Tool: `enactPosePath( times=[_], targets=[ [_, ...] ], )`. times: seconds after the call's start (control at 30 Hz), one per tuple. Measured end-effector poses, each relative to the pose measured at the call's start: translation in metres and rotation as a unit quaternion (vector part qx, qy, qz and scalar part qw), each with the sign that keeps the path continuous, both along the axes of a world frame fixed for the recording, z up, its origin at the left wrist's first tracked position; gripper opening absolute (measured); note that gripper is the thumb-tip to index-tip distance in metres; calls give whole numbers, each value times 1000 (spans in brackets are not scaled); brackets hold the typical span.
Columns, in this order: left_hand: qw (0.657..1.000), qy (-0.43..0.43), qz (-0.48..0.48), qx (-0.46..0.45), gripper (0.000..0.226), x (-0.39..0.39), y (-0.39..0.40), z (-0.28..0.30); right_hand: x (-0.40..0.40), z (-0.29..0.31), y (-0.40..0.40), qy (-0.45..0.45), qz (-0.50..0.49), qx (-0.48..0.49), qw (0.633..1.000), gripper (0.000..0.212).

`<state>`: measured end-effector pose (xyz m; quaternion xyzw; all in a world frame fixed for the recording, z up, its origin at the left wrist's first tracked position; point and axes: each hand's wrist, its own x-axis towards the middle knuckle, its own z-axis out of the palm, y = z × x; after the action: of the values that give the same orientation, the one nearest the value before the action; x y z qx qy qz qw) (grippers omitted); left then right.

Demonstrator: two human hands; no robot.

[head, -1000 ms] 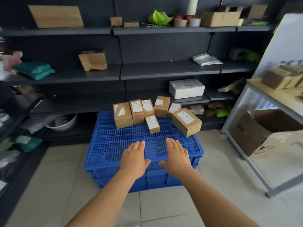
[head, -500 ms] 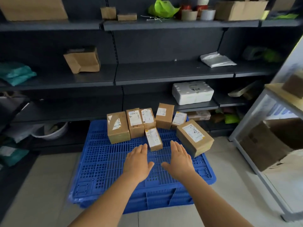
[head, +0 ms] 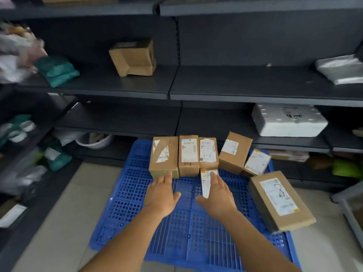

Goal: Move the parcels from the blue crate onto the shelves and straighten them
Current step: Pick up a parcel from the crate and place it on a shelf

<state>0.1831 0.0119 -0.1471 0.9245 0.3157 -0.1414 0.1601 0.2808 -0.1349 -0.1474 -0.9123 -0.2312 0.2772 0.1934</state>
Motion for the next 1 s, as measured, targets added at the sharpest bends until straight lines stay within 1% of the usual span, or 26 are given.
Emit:
enactPosePath(
  times=[0.17, 0.37, 0.47, 0.7, 0.87, 0.93, 1.0],
  targets=[
    [998, -7, 60, -24, 80, 19, 38, -22, 34, -21, 40, 26, 23, 18, 999, 97],
    [989, -23, 121, -82, 86, 35, 85, -58, 61, -56, 87, 79, 2, 16, 997, 102],
    [984, -26, 143, -106, 86, 45, 108, -75, 74, -73, 106, 89, -21, 9, 996, 104],
    [969, -35, 173, -173, 88, 67, 161, -122, 97, -112, 148, 78, -87, -19, 993, 108],
    [942, -44, 225, -247, 92, 76, 188, -148, 99, -129, 168, 50, -129, -42, 990, 115],
    [933, -43, 234, -272, 92, 75, 194, -156, 95, -133, 175, 38, -133, -55, 989, 120],
    [917, -61, 250, -303, 88, 73, 199, -163, 91, -136, 182, 21, -146, -65, 987, 124]
  ],
)
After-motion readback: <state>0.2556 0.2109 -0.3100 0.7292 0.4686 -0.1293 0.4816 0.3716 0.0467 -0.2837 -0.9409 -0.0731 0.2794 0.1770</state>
